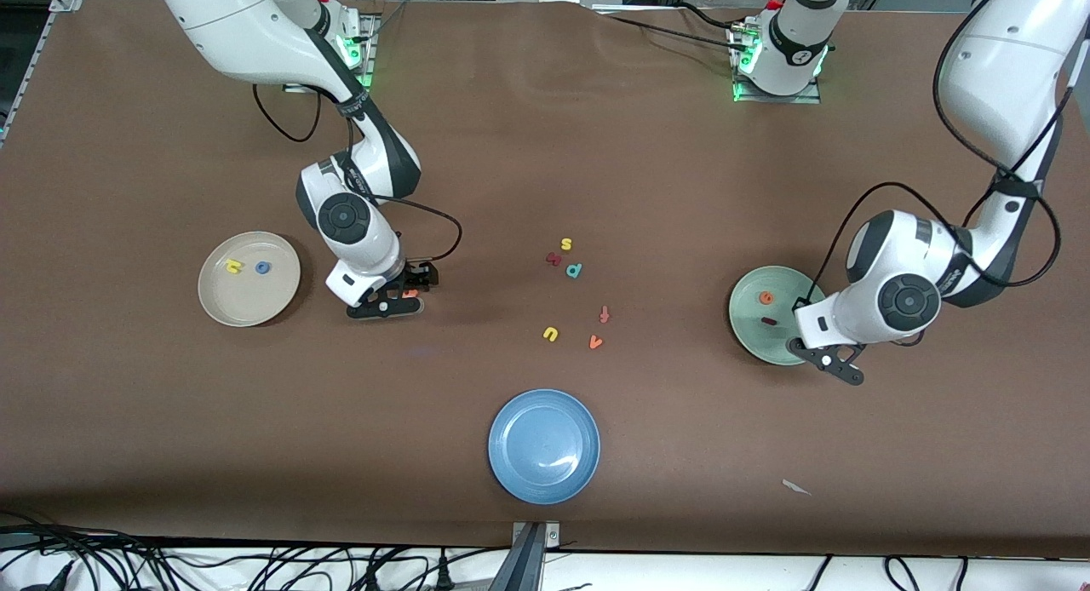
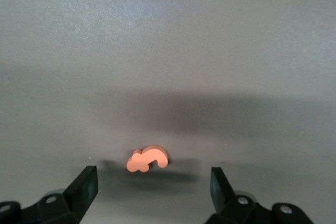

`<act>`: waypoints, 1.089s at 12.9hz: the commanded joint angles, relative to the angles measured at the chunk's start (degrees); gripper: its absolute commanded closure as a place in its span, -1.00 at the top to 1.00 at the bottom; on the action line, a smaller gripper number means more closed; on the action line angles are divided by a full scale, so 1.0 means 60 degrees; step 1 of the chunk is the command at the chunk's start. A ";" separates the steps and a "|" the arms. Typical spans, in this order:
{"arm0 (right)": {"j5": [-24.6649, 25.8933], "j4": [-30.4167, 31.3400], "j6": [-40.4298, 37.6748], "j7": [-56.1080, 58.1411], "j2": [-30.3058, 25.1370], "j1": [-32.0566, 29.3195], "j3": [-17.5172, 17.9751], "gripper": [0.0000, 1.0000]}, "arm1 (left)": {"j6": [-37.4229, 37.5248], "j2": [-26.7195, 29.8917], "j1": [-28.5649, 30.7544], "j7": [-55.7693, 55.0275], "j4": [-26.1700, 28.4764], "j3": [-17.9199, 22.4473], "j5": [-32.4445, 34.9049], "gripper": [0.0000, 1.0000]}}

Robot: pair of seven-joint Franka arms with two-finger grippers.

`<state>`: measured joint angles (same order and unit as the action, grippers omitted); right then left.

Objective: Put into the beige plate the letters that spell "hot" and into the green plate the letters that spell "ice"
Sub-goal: 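Lift the orange letter with the right gripper while the left gripper withdraws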

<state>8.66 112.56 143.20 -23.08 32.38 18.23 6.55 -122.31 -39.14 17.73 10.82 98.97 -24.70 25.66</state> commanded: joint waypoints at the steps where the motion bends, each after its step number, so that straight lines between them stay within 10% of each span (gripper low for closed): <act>1: 0.0154 0.0121 0.0447 -0.0035 0.0022 0.0067 0.0007 0.59 | 0.0052 -0.0200 -0.0011 0.0175 -0.0147 -0.0028 0.0250 -1.00; 4: 0.0154 0.0122 0.0843 -0.0020 0.0111 0.0067 0.0007 0.53 | 0.0169 -0.0185 0.0033 0.0175 -0.0074 -0.0043 0.0177 -0.96; 5: 0.0168 0.0122 0.0859 0.0081 0.0111 0.0067 0.0007 0.53 | 0.0199 -0.0171 0.0018 0.0102 -0.0059 -0.0043 0.0148 -0.52; 6: 0.0154 0.0122 0.0860 0.0126 0.0111 0.0053 0.0007 0.53 | 0.0228 -0.0112 -0.0011 0.0160 -0.0131 -0.0101 0.0147 0.65; 7: 0.0154 0.0122 0.0860 0.0141 0.0154 0.0038 -0.0007 0.50 | 0.0301 -0.0039 -0.0011 0.0160 -0.0132 -0.0145 0.0133 1.00; 14: 0.0154 0.0181 0.0801 0.0141 0.0184 0.0008 -0.0022 -0.05 | 0.2158 0.1936 -0.0186 0.0028 -0.0817 -0.1168 -0.0951 1.00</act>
<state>8.81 113.13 147.31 -22.54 33.22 18.47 6.47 -113.47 -32.64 17.32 10.49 95.52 -30.60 21.94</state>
